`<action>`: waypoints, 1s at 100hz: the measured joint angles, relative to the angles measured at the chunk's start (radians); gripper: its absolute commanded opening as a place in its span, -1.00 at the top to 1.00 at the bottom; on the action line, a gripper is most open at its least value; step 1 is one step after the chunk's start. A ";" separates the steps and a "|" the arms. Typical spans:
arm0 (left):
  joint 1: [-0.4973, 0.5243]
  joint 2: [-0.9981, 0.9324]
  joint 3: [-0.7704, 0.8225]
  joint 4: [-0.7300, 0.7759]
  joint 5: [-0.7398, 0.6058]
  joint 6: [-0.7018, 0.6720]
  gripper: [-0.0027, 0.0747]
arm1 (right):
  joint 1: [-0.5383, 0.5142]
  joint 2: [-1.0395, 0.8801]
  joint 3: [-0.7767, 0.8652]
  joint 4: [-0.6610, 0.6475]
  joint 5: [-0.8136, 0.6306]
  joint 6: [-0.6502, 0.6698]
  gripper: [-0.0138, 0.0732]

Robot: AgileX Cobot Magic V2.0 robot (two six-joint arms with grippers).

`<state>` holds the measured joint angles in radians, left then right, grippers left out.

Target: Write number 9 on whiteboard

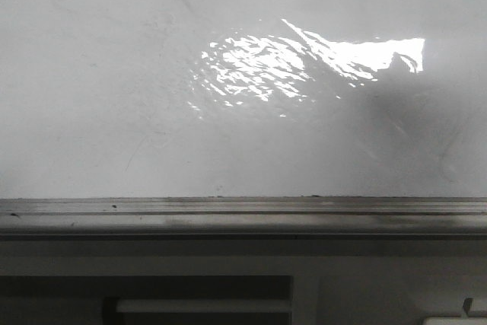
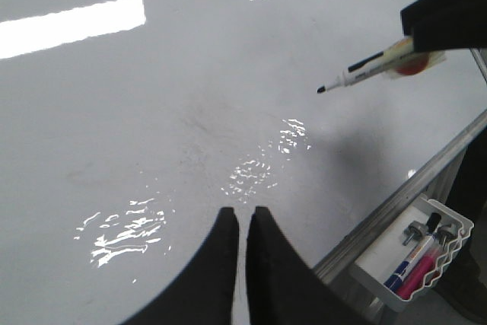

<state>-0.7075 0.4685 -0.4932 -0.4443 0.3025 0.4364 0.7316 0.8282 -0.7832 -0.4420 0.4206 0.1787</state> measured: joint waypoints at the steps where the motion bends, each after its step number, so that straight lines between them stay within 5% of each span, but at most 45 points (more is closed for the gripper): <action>1: 0.000 0.000 0.000 0.000 0.000 0.000 0.98 | 0.000 0.006 0.003 -0.002 0.000 0.000 0.76; 79: 0.000 0.000 0.001 -0.015 -0.006 -0.001 0.98 | -0.080 0.150 0.007 -0.001 -0.099 0.029 0.77; 100: 0.000 0.000 0.001 -0.017 -0.006 -0.001 0.98 | -0.050 0.154 0.007 0.012 -0.013 0.031 0.77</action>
<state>-0.7075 0.4685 -0.4919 -0.4610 0.2961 0.4358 0.6816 0.9824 -0.7761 -0.4299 0.4072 0.2102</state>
